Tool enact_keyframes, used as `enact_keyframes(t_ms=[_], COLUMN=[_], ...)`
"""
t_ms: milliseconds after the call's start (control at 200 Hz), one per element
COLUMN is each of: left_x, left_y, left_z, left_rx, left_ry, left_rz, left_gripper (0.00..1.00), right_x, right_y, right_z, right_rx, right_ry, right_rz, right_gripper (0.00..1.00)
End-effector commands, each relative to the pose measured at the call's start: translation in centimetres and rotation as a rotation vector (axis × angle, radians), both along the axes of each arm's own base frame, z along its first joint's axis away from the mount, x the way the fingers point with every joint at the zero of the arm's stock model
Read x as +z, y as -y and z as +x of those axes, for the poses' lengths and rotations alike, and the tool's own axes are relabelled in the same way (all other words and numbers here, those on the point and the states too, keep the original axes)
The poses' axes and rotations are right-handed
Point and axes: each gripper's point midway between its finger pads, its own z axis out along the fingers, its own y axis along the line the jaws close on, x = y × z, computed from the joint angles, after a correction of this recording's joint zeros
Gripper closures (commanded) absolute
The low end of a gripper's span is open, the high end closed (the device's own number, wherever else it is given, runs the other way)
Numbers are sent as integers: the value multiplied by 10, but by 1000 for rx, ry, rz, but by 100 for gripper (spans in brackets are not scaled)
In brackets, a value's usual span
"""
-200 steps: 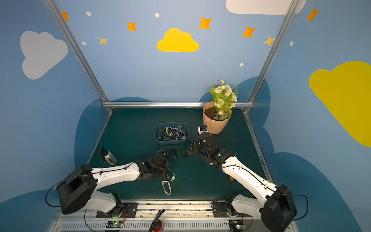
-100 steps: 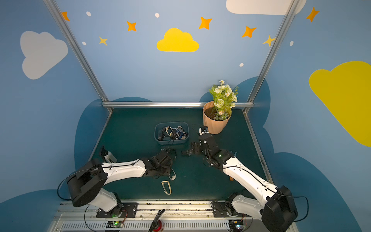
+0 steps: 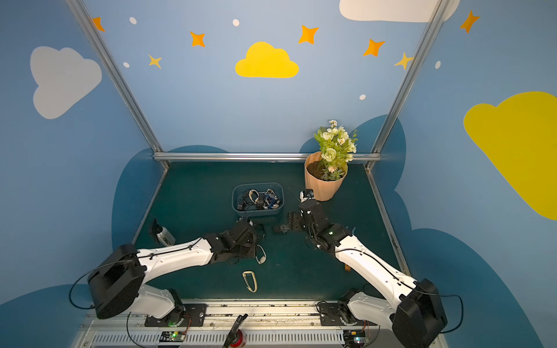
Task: Put the watch into the storage box
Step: Pick up the watch at the center of the board, then place the watch in the storage box.
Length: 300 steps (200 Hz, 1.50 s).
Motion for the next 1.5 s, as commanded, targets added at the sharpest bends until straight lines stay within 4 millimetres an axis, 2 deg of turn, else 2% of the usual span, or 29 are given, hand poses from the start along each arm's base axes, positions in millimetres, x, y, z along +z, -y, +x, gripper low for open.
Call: enact_keyframes(t_ms=[0, 115, 380, 496, 646, 886, 1131, 1332, 1497], left_x=[32, 54, 102, 114, 121, 106, 84, 57, 33], left_y=[-4, -17, -70, -87, -98, -108, -94, -89, -87], left_z=[12, 21, 63, 83, 109, 163, 212, 237, 245], left_rx=[28, 36, 144, 178, 203, 242, 218, 232, 229], left_ry=[72, 123, 268, 316, 334, 326, 259, 200, 151], left_rz=[-53, -55, -22, -5, 7, 62, 83, 87, 111], left_gripper=[96, 96, 96, 96, 96, 96, 96, 96, 96], right_x=[5, 6, 10, 9, 10, 10, 11, 12, 7], right_y=[-1, -3, -6, -3, -2, 0, 4, 9, 12], right_z=[3, 4, 5, 6, 5, 4, 2, 0, 1], right_rx=[2, 9, 12, 7, -1, 1, -6, -24, -27], right_ry=[10, 14, 9, 14, 15, 11, 14, 18, 15], right_rz=[11, 9, 18, 4, 13, 4, 2, 5, -9], right_gripper=[18, 18, 18, 18, 18, 18, 18, 18, 18])
